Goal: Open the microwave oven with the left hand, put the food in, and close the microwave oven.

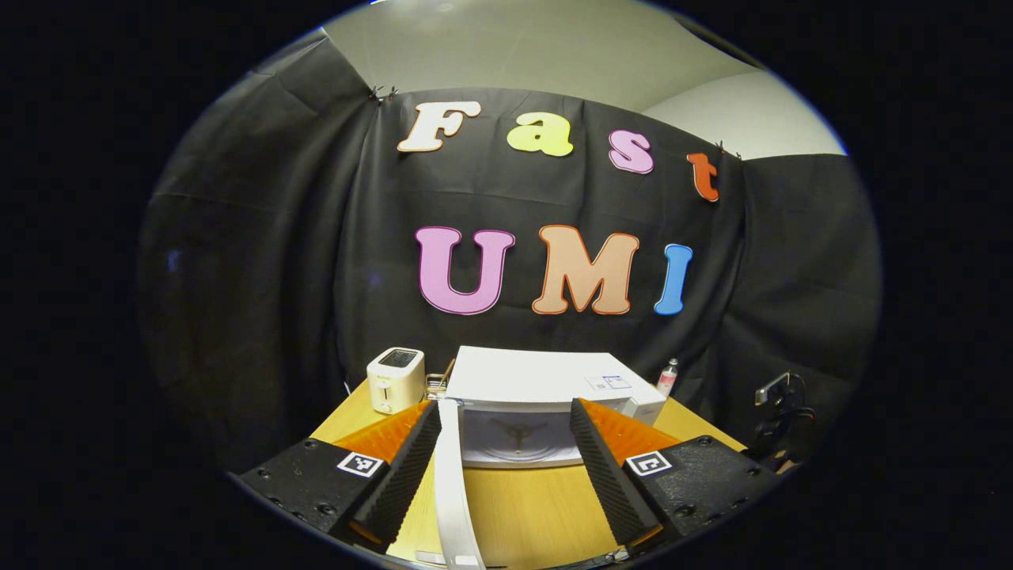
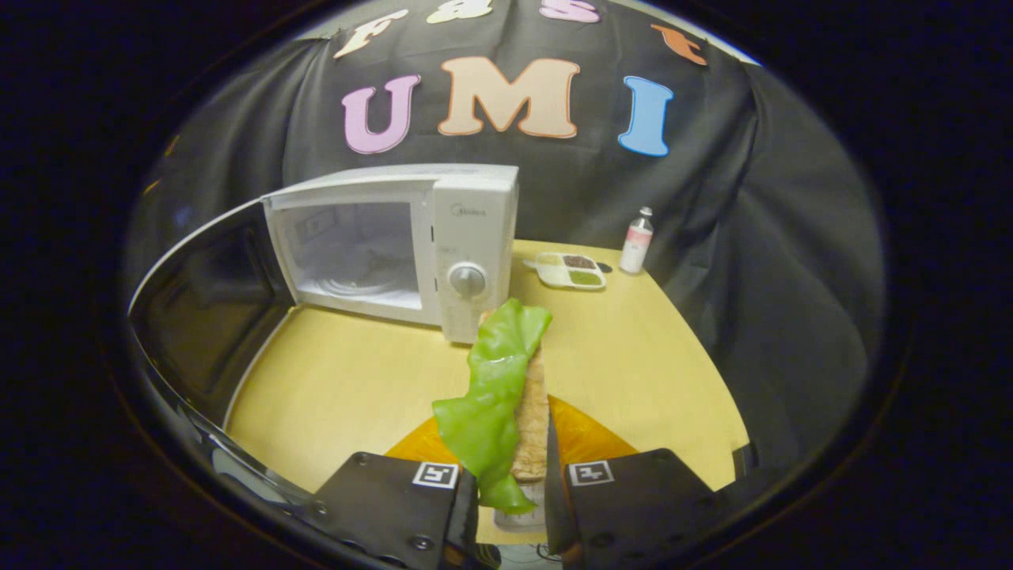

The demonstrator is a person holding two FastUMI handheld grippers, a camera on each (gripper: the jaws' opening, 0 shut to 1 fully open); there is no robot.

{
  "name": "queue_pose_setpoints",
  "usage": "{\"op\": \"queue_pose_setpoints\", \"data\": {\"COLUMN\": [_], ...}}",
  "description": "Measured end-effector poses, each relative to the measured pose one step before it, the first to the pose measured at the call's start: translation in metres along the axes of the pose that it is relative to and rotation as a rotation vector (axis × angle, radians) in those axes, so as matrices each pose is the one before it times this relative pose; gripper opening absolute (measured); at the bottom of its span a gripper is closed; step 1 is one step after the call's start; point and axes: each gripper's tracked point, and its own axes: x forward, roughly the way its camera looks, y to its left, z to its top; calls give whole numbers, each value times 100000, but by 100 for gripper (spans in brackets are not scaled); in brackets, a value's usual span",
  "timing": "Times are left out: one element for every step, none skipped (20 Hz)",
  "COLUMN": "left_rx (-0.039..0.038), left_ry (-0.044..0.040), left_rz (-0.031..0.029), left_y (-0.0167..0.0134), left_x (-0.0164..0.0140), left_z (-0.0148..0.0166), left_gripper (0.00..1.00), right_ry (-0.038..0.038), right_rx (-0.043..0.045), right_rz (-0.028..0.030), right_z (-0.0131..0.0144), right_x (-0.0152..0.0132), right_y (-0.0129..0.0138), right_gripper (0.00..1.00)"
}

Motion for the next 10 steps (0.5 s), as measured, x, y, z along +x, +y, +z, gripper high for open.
{"op": "queue_pose_setpoints", "data": {"left_rx": [132,142,275,478,574,544,536,450,253,50], "left_ry": [1295,460,351,76,-135,-63,58,72,-161,-102], "left_rz": [66,552,319,331,281,179,183,174,133,-60], "left_y": [4,204,51,25,-76,-63,-72,-116,-58,-175], "left_x": [11,-7,-50,-16,19,23,48,17,-3,-58], "left_z": [-228,4,0,21,28,60,84,-28,160,-1], "left_gripper": [96,94,96,94,94,96,96,94,94,96], "right_ry": [-239,-187,-306,-629,-446,-292,-156,-292,-475,-511], "right_rx": [-273,-454,-67,438,1020,1612,2216,2576,3355,3845], "right_rz": [2542,2544,2593,2481,2517,2460,2352,1987,1966,2059], "right_z": [503,521,565,561,400,482,430,468,465,445], "right_x": [205,339,558,614,465,670,812,932,1042,1001], "right_y": [1169,1095,1065,1116,1222,1257,1208,1230,1172,1363], "right_gripper": [36,36,36,36,30,36,30,30,30,30]}}
